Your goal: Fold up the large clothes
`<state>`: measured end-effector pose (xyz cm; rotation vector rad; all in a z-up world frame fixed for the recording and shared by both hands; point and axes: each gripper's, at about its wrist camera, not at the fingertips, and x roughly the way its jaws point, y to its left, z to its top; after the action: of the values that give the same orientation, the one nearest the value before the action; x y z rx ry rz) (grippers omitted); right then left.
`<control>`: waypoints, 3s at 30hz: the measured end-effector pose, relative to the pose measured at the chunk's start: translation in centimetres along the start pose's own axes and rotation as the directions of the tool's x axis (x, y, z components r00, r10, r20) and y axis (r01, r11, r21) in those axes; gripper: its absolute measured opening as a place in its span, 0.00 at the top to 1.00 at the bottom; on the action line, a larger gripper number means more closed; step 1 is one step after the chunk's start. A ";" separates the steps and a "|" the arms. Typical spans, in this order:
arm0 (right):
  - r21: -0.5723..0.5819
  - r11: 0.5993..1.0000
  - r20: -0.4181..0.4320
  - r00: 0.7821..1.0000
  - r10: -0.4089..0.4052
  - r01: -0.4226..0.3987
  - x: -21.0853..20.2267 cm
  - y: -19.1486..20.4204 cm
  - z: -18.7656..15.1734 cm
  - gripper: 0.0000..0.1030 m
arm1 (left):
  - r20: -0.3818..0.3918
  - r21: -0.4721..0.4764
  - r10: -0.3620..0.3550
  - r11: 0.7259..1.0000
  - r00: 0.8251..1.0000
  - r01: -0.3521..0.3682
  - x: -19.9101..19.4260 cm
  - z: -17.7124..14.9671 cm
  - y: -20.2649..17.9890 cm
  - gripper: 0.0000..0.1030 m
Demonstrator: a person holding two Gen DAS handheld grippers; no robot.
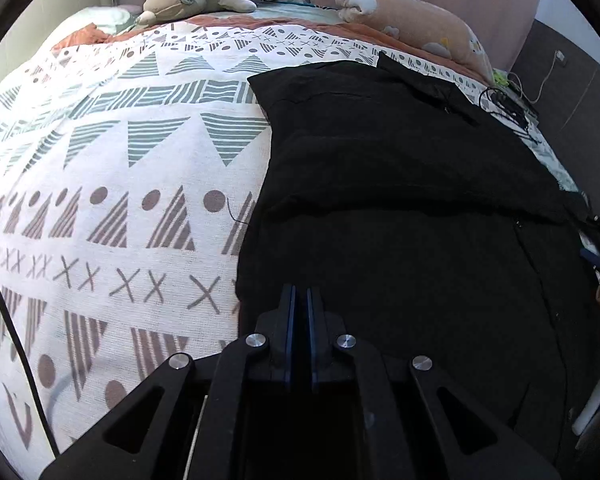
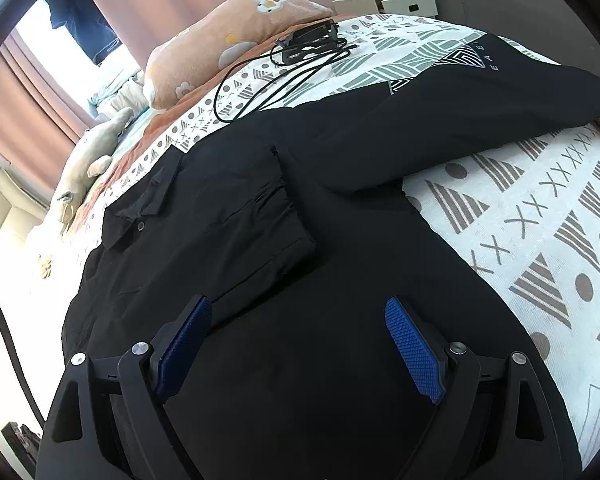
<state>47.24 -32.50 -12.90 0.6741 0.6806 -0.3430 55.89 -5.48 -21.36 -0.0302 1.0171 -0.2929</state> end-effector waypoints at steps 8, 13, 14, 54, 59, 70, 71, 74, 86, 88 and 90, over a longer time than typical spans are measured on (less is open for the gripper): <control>-0.021 1.000 0.007 1.000 -0.010 0.010 -1.5 -0.1 -0.2 0.15 | 0.003 0.024 -0.051 0.998 0.999 0.051 0.1 0.2 0.4 0.92; -0.004 1.000 0.031 0.999 -0.010 0.010 -3.3 -1.1 0.1 0.15 | 0.030 0.030 -0.111 0.993 0.993 0.110 -1.0 1.0 0.2 0.83; -0.002 1.000 0.036 0.999 -0.012 0.013 -3.6 -1.2 0.1 0.15 | 0.051 0.030 -0.123 0.992 0.991 0.122 -1.7 1.3 0.1 0.81; 0.259 0.960 0.186 0.981 0.059 -0.107 -9.0 -16.0 4.2 0.27 | 0.102 0.008 -0.449 0.893 0.888 0.451 -6.1 3.5 -12.2 0.00; 0.269 0.957 0.184 0.981 0.060 -0.109 -6.0 -17.1 6.3 0.33 | 0.120 0.023 -0.400 0.916 0.908 0.401 -5.7 3.9 -13.2 0.00; 0.341 0.934 0.158 0.986 0.049 -0.101 -0.8 -20.5 10.4 0.43 | 0.154 -0.082 -0.211 0.971 0.965 0.225 -4.4 4.6 -8.7 0.00; 0.354 0.929 0.166 0.985 0.054 -0.111 -0.6 -20.8 10.5 0.44 | 0.160 -0.093 -0.209 0.970 0.965 0.225 -4.3 4.5 -8.0 0.00; 0.345 0.932 0.199 0.979 0.047 -0.115 -0.4 -20.9 10.9 0.76 | 0.170 -0.124 -0.217 0.963 0.961 0.239 -4.1 4.6 -6.8 0.00; 0.134 0.949 0.397 0.893 0.212 -0.285 -6.5 -14.8 10.7 0.91 | 0.170 -0.157 -0.238 0.952 0.956 0.264 -4.8 4.3 -5.2 0.00; 0.097 0.946 0.407 0.880 0.245 -0.308 -7.3 -13.1 10.3 0.91 | 0.185 -0.160 -0.242 0.949 0.952 0.272 -5.2 4.3 -4.9 0.00; 0.055 0.944 0.409 0.870 0.275 -0.325 -8.1 -11.1 9.9 0.91 | 0.204 -0.160 -0.255 0.944 0.945 0.289 -5.6 4.3 -4.6 0.00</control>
<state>40.32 -46.67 -6.76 0.7873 0.1597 -0.2219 55.75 -8.91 -13.65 -0.3674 0.8555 -0.4385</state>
